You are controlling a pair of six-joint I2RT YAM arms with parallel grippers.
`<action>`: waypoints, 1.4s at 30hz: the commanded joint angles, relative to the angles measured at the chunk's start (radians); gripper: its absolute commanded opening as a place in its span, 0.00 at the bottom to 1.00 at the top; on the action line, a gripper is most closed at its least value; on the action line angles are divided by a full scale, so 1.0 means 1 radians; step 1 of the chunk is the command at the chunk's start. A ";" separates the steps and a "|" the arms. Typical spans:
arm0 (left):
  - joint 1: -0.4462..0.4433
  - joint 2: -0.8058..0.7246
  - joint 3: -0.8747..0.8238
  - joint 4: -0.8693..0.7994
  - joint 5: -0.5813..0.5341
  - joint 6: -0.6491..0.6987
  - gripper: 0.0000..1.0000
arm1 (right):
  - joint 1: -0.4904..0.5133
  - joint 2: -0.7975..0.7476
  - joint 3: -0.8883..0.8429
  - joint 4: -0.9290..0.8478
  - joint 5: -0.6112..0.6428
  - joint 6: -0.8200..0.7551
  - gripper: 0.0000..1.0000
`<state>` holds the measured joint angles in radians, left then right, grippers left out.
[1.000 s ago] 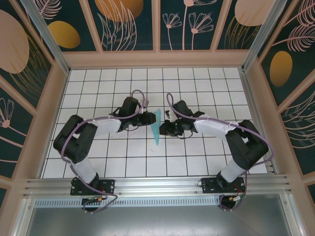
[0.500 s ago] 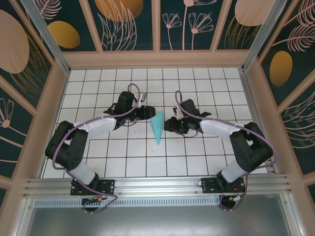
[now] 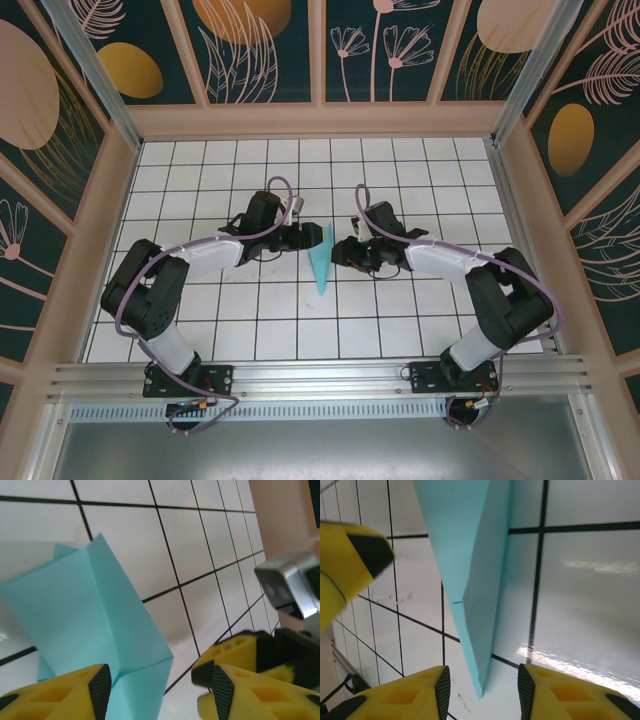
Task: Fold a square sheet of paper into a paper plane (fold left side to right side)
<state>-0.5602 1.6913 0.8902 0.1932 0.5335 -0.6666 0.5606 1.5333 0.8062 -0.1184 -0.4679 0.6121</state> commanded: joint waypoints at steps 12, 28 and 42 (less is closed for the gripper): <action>-0.133 0.201 0.250 -0.265 -0.187 0.089 0.57 | -0.117 -0.120 -0.128 0.042 -0.008 0.017 0.45; -0.083 0.099 0.173 -0.196 -0.151 0.067 0.02 | -0.121 -0.115 -0.182 0.154 -0.111 0.002 0.48; 0.052 -0.254 0.058 0.059 0.025 -0.015 0.00 | -0.163 -0.289 -0.299 0.677 -0.422 0.146 0.89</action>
<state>-0.5114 1.4677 0.9417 0.1867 0.5201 -0.6544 0.3950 1.2587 0.5076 0.3920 -0.7918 0.7010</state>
